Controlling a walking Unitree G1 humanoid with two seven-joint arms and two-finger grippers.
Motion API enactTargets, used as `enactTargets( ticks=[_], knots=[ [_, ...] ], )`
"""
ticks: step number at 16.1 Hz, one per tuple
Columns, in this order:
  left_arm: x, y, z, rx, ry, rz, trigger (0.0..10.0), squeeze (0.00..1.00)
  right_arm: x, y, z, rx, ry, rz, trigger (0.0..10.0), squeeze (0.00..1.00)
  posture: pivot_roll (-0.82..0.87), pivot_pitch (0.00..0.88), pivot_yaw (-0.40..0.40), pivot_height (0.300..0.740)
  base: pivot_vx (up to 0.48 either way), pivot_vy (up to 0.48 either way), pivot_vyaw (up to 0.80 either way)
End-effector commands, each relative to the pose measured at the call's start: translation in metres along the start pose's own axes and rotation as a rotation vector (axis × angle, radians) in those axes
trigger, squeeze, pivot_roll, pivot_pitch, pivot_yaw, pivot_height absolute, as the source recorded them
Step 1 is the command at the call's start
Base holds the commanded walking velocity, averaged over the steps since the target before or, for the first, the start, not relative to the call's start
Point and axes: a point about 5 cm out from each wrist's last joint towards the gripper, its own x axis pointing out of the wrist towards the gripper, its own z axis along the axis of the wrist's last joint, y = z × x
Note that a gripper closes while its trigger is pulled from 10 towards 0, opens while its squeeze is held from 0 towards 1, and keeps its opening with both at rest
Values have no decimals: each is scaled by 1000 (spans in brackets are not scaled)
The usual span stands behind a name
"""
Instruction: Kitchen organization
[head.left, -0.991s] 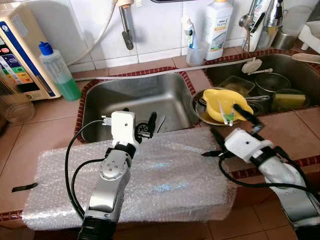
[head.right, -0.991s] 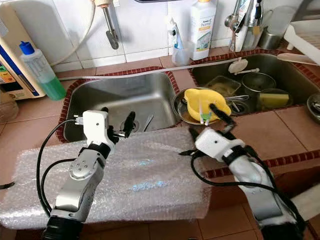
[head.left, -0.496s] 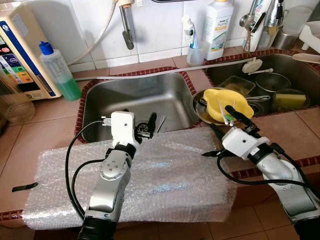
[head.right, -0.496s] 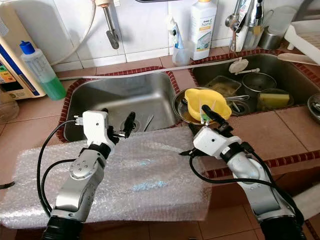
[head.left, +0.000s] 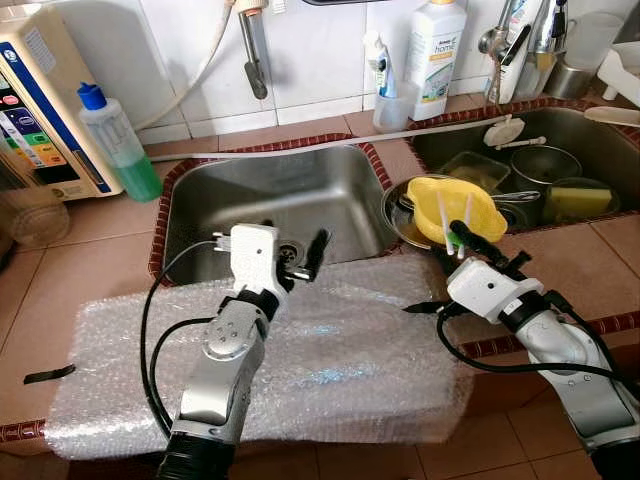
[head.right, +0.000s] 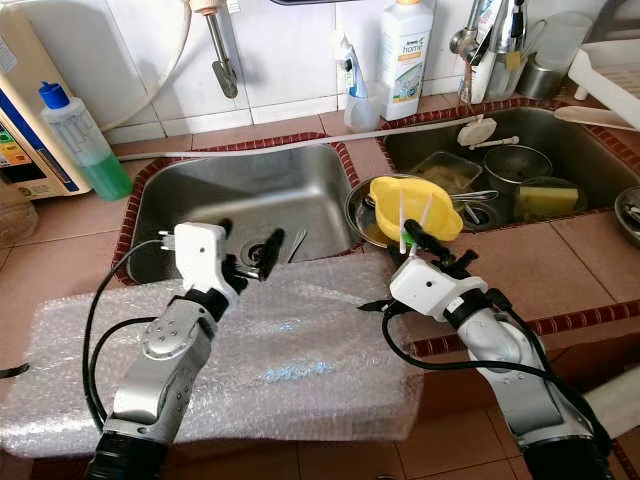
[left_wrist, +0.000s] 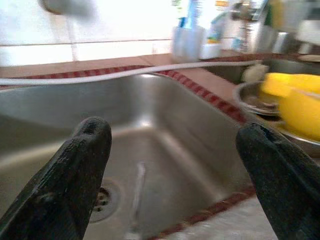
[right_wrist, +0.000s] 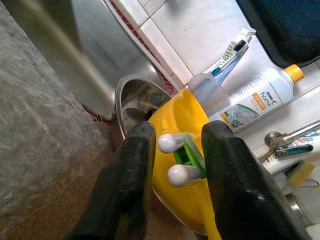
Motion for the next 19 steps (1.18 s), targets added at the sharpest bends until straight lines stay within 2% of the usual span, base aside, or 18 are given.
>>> enactTargets(
  ticks=[1,3,6,7,8,13,15,19],
  knots=[
    [-1,-4,4,-5,-9,-57,10000,0,-2,0,-4,-8,20,9,0,0,-345,140,132,740,0,0,0],
    [-5,-16,8,-61,-17,-207,10000,0,-3,0,-4,-10,22,10,39,0,-341,139,130,740,0,0,0],
    [-8,-22,13,-123,-22,-312,10000,0,-3,-1,-4,-16,21,12,0,0,-343,136,131,740,0,0,0],
    [-12,-26,15,-132,-16,-388,10000,0,-3,-2,-5,-20,23,11,39,0,-343,136,131,740,0,0,0],
    [-14,-28,14,-137,6,-421,10000,0,-4,-3,-5,-21,25,10,0,0,-343,136,131,740,0,0,0],
    [-14,-28,15,-127,17,-434,10000,0,-4,-6,-5,-31,18,-4,0,0,-344,138,134,740,0,0,0],
    [-13,-30,17,-131,19,-435,10000,0,1,-17,8,-74,-37,-43,0,0,-345,138,134,740,0,0,0],
    [-13,-30,17,-132,22,-423,10000,0,8,-26,32,-125,-124,-70,0,0,-347,137,135,740,0,0,0]
  ],
)
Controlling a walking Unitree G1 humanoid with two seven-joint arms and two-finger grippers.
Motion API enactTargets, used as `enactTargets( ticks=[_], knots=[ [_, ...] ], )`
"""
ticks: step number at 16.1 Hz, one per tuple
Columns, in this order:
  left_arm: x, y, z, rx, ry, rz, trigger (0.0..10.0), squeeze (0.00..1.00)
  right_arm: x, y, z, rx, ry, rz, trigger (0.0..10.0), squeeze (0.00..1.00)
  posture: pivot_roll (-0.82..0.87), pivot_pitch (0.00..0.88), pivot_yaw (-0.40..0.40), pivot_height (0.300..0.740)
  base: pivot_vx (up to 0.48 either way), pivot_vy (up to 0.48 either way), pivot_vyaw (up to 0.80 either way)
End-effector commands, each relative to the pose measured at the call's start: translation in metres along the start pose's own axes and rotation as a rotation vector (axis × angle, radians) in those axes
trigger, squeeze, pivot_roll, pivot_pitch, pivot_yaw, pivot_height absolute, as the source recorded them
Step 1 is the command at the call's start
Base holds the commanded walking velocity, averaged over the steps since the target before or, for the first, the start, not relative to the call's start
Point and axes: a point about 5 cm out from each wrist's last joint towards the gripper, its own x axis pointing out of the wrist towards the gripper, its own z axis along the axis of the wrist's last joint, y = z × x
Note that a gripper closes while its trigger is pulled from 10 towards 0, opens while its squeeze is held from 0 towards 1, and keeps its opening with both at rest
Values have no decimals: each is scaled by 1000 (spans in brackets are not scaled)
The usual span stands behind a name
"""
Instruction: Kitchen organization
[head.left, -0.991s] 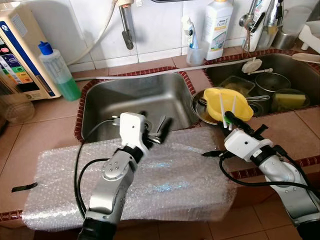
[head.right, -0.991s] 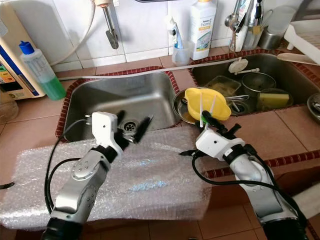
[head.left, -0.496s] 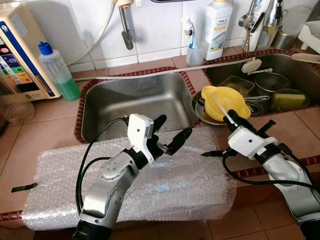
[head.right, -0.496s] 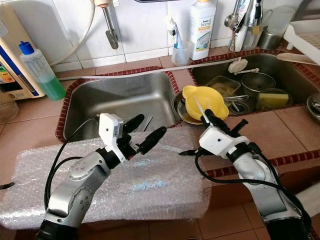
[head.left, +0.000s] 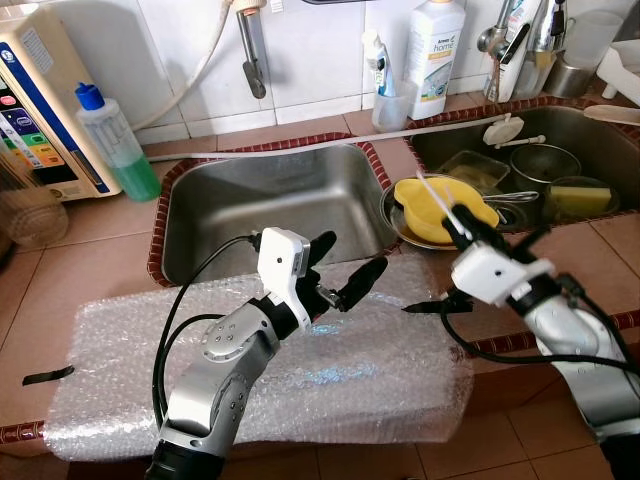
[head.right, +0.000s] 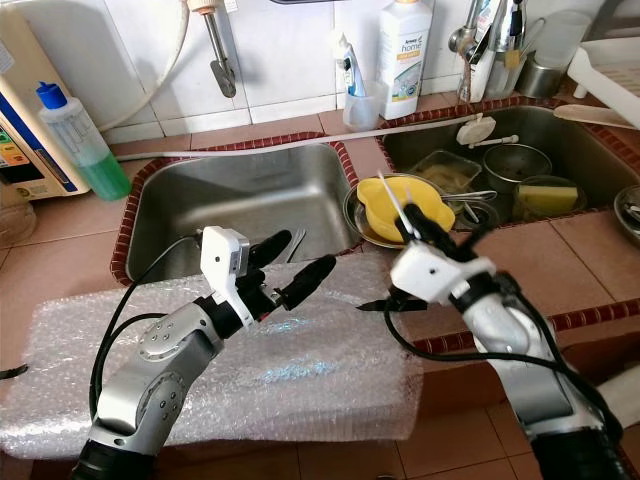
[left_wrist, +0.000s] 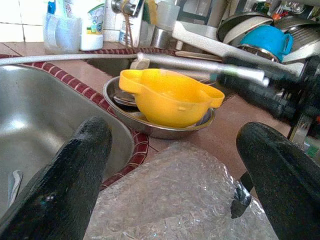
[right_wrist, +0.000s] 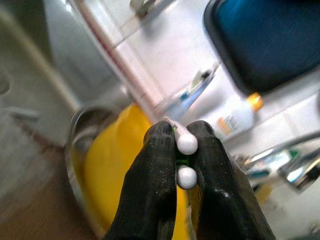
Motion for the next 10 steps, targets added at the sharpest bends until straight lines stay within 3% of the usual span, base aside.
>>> enactTargets(
  ticks=[1,6,10],
  knots=[
    [0,0,5,17,-8,8,10000,0,5,-4,11,-20,-44,-3,0,0,-348,136,135,740,0,0,0],
    [2,8,14,125,-72,137,10000,0,19,-12,36,60,-141,-1,0,0,-347,137,135,740,0,0,0],
    [-3,25,26,273,-127,271,10000,0,35,-15,52,331,-191,76,0,0,-334,139,130,740,0,0,0]
  ],
)
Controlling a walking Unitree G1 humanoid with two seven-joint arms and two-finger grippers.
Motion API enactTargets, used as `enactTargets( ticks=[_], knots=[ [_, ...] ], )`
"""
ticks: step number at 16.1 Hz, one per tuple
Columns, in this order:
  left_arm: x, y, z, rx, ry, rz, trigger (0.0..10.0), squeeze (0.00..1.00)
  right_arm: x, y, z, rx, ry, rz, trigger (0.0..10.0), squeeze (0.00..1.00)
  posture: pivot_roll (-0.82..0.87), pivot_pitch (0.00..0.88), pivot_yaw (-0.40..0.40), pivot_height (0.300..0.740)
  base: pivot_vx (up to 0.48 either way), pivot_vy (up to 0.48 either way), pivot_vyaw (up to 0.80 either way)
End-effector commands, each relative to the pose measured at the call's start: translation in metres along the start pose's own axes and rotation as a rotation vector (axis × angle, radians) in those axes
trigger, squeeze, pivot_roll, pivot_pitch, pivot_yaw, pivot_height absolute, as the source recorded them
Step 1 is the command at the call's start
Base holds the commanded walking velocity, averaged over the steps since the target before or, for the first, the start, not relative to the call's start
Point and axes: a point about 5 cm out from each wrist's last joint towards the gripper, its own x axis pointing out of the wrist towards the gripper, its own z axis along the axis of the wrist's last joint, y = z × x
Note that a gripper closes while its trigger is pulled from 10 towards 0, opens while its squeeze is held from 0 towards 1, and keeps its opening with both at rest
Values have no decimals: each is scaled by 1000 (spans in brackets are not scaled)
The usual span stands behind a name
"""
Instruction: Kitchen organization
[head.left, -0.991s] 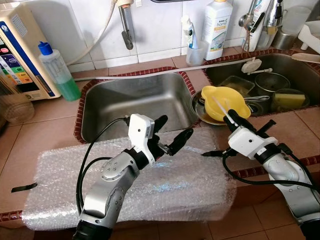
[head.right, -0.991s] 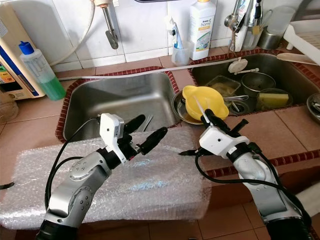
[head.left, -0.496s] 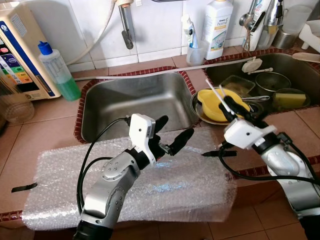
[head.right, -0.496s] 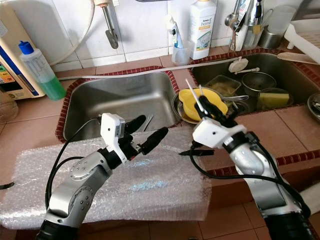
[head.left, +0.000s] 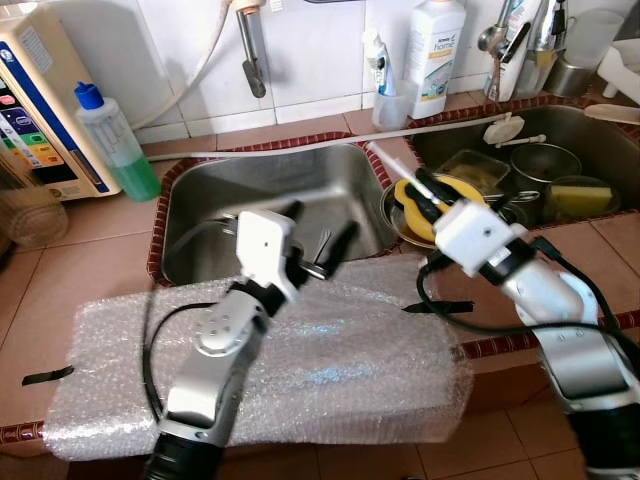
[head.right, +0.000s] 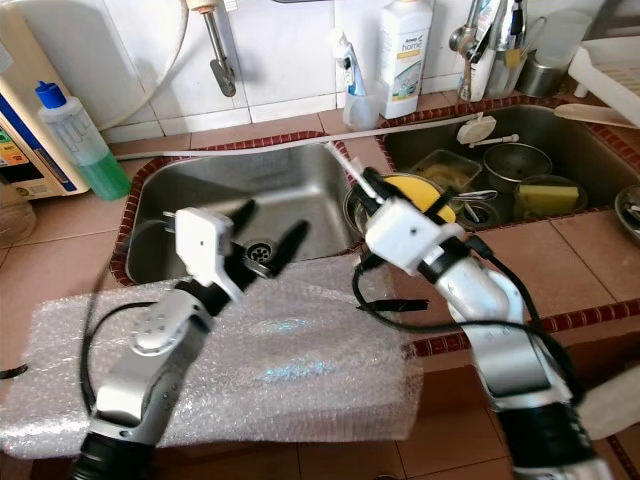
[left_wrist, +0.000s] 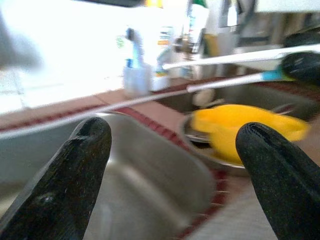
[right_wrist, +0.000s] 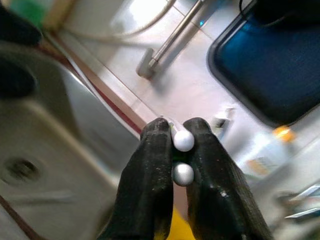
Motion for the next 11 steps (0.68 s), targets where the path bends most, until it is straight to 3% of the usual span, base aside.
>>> enactTargets(
  ticks=[1,3,6,7,11],
  knots=[
    [1,5,3,49,-13,22,10000,0,6,-4,12,18,-44,19,0,0,-332,140,131,740,0,0,0],
    [1,6,1,145,-11,22,10000,0,15,-9,17,95,-61,54,0,0,-333,140,132,740,0,0,0],
    [1,0,0,230,-26,-10,10000,0,21,-3,21,186,-73,178,0,0,-333,138,132,740,0,0,0],
    [1,-2,-1,254,-30,-18,10000,0,22,1,21,238,-65,227,0,0,-333,139,130,740,0,0,0],
    [1,-1,-4,302,-31,-19,10000,0,17,15,18,293,-35,369,0,0,-330,140,129,740,0,0,0]
  ],
)
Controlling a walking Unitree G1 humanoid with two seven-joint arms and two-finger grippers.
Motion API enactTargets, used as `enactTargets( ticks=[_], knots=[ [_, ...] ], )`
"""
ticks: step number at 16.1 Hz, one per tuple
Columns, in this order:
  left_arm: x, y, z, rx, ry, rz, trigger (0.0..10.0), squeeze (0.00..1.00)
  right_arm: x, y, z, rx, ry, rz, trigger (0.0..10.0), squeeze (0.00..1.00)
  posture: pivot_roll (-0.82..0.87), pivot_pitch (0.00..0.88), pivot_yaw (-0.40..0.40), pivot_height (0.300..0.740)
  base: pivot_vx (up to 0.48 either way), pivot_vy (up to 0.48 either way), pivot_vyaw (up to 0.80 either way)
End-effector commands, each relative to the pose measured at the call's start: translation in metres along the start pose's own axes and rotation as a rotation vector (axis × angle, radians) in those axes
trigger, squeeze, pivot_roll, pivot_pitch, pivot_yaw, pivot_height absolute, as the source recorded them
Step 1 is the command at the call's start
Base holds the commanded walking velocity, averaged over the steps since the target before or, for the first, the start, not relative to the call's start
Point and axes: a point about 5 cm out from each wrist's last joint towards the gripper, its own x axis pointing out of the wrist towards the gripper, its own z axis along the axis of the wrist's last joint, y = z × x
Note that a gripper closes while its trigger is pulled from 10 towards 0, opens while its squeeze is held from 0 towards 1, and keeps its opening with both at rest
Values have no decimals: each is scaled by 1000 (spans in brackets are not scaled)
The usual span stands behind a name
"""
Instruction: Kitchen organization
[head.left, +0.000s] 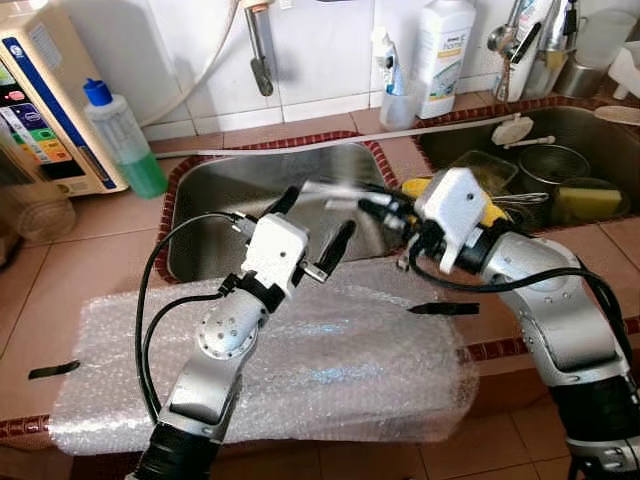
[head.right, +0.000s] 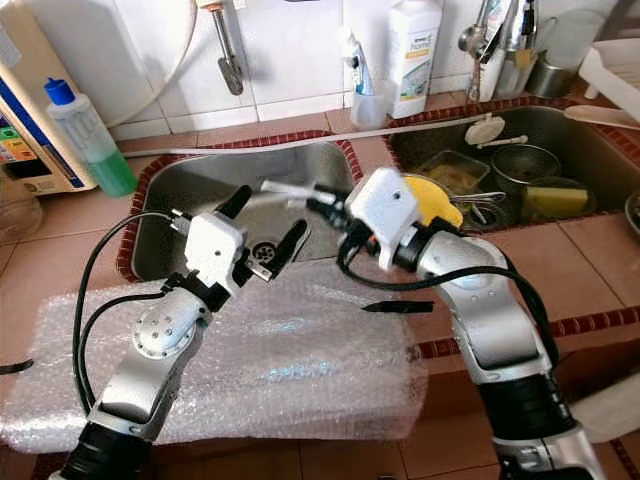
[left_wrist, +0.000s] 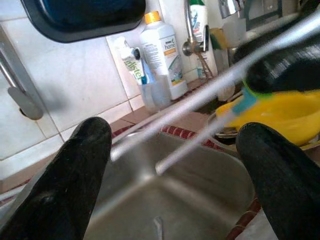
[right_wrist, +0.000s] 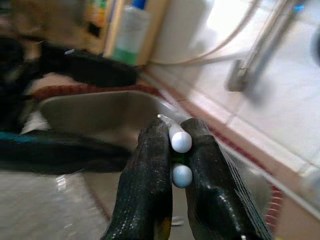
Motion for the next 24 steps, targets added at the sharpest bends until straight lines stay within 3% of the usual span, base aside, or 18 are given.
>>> enactTargets(
  ticks=[1,7,12,14,15,16,17,18,24],
  knots=[
    [-1,1,-4,23,15,3,10000,0,2,8,5,2,-18,66,0,0,-330,140,129,740,0,0,0],
    [1,-7,-6,103,-1,-61,10000,0,5,16,11,11,7,232,0,0,-334,136,131,740,0,0,0],
    [0,-10,-8,109,-8,-70,10000,0,6,24,15,4,-1,282,0,0,-334,137,131,740,0,0,0],
    [0,-12,-8,103,-14,-78,5843,0,8,26,18,-15,-16,281,0,0,-336,140,134,740,0,0,0],
    [0,-14,-8,98,-17,-84,1333,0,9,25,20,-26,-33,266,0,0,-337,140,135,740,0,0,0],
    [-1,-17,-9,91,-16,-110,1804,0,12,22,25,-36,-60,235,0,0,-340,140,135,740,0,0,0],
    [-1,-19,-10,92,-14,-122,9647,0,14,21,29,-30,-74,225,0,0,-342,142,136,740,0,0,0],
    [-1,-19,-10,91,-13,-122,10000,0,16,22,32,-21,-91,221,0,0,-343,142,137,740,0,0,0],
    [-1,-19,-13,92,-6,-118,10000,0,25,34,42,8,-150,240,0,0,-342,144,139,740,0,0,0]
  ],
)
